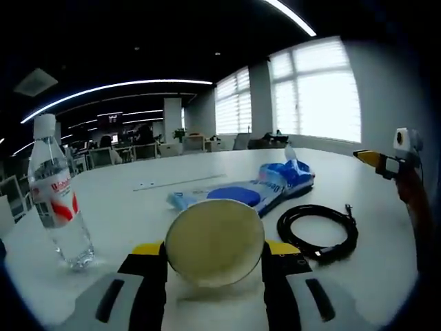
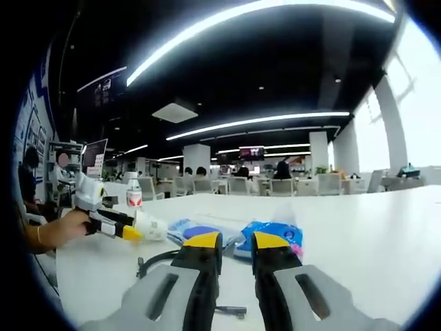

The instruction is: Arrange the tabletop items into an orderly group along one side of the table until the central work area is clear of visible clutter.

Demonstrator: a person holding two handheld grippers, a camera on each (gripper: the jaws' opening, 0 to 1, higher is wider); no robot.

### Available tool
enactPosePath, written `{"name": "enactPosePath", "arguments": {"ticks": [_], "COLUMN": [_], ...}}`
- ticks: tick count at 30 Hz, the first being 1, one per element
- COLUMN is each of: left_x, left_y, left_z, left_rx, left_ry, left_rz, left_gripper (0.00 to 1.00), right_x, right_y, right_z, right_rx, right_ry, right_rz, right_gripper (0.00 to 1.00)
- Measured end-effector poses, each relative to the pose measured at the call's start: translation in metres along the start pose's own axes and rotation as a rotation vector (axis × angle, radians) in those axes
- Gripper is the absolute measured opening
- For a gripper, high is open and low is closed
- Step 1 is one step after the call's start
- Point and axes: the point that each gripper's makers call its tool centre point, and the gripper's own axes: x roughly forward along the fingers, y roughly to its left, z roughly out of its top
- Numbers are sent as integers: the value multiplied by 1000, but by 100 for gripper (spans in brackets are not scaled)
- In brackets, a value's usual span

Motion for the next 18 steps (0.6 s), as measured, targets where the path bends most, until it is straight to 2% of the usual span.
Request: {"name": "enactPosePath", "arguments": {"ticks": [8, 18], "left_x": [-8, -10], "left_y": [7, 12], "left_z": [24, 35], "left_rx": [20, 2], "left_ry": [-55, -93], "left_rz": [18, 32], "left_gripper": [54, 54], "right_x": [0, -1], "right_y": [3, 3], "right_z": [3, 7], "right_rx": [0, -6], "right_ry": [-9, -14], "right_rz": [5, 2], "right_gripper": [15, 15]}}
